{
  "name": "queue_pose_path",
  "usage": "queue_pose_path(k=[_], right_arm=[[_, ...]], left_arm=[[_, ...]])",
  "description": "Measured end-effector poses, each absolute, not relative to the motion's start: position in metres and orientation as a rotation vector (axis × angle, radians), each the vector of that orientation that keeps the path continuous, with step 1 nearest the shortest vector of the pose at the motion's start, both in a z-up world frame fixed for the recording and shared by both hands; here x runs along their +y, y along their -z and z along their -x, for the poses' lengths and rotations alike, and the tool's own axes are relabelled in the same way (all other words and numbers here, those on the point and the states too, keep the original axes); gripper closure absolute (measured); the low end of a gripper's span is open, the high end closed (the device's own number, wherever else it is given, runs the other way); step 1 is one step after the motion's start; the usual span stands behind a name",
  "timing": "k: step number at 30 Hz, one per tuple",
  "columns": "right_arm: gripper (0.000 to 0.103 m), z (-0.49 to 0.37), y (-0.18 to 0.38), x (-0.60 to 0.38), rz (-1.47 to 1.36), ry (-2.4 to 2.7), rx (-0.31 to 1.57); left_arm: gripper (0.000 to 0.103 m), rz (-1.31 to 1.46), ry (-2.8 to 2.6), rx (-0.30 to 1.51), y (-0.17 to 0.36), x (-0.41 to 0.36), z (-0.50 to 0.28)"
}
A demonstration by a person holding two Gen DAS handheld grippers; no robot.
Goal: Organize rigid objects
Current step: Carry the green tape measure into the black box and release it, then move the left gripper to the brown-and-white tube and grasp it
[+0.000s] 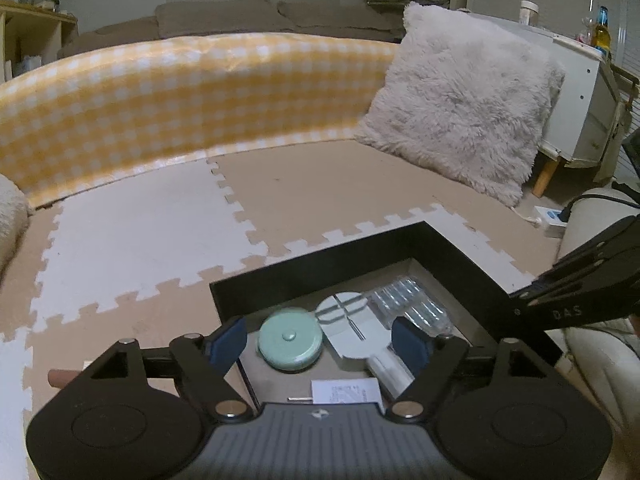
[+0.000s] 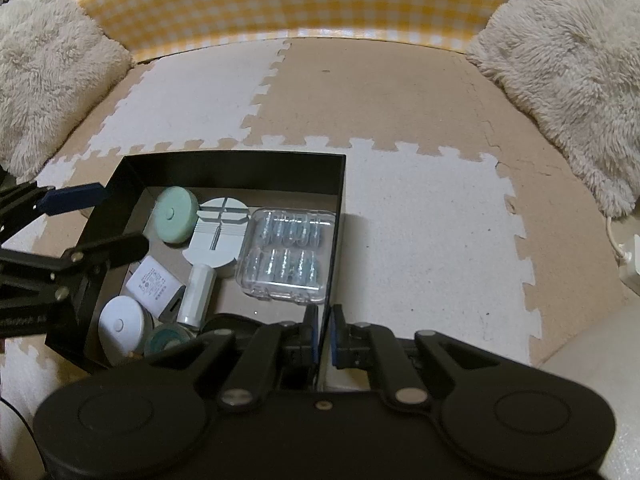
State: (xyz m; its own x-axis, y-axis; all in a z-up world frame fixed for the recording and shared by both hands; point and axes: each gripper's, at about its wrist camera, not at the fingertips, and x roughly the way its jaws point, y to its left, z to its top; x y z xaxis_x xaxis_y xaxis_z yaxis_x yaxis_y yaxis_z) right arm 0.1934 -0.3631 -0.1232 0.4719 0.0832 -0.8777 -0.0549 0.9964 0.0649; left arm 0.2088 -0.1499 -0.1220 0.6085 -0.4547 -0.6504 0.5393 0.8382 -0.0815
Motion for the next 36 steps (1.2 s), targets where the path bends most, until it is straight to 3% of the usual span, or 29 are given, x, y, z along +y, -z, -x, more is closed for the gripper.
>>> queue_pose_path(k=[7,11,28,36], right_arm=[[0.097,-0.193,0.123,-0.363,-0.030,-0.087,1.072],[0.097,-0.193,0.123,-0.363,-0.038,-0.083,1.073],[0.097,-0.191,0.128,-0.363,-0.060,-0.060,1.074],[0.097,-0.191,0.130,-0.359,-0.046,-0.041,1.096]], left_arm=[[0.021,-0.100,0.583,0.761,0.119,-0.149,-0.205],[0.013,-0.088,0.575,0.786,0.113,-0.150,-0.201],[0.000,-0.055,0.523,0.775,0.088,-0.145,-0.194],[0.000,-0.031,0.444,0.772,0.081,-0.132,-0.203]])
